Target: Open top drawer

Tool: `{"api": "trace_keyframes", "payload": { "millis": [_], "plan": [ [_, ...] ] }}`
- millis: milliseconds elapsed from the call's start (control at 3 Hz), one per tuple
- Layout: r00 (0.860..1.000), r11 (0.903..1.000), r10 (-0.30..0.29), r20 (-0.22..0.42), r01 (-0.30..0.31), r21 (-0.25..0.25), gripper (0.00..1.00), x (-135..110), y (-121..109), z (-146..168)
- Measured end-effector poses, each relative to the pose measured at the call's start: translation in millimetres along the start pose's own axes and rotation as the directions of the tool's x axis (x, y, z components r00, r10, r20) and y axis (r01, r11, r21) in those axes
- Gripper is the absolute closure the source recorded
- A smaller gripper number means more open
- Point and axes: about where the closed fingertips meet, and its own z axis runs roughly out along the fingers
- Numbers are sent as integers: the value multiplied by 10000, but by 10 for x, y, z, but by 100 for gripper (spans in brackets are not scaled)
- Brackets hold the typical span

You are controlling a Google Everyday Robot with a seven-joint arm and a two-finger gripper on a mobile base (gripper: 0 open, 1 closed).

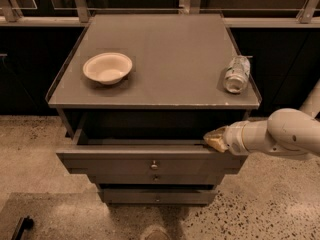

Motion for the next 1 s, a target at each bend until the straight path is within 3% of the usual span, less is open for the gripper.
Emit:
{"api": "trace_keyframes", "payload": {
  "millis": [333, 667, 1000],
  "plan": [
    [10000, 10000, 0, 0, 0, 0, 100, -6, -6, 2],
    [9971, 9973, -615, -458, 594, -442, 100, 47, 270, -92],
    [9969, 9971, -629, -471, 607, -454, 100, 43, 272, -92]
  ]
}}
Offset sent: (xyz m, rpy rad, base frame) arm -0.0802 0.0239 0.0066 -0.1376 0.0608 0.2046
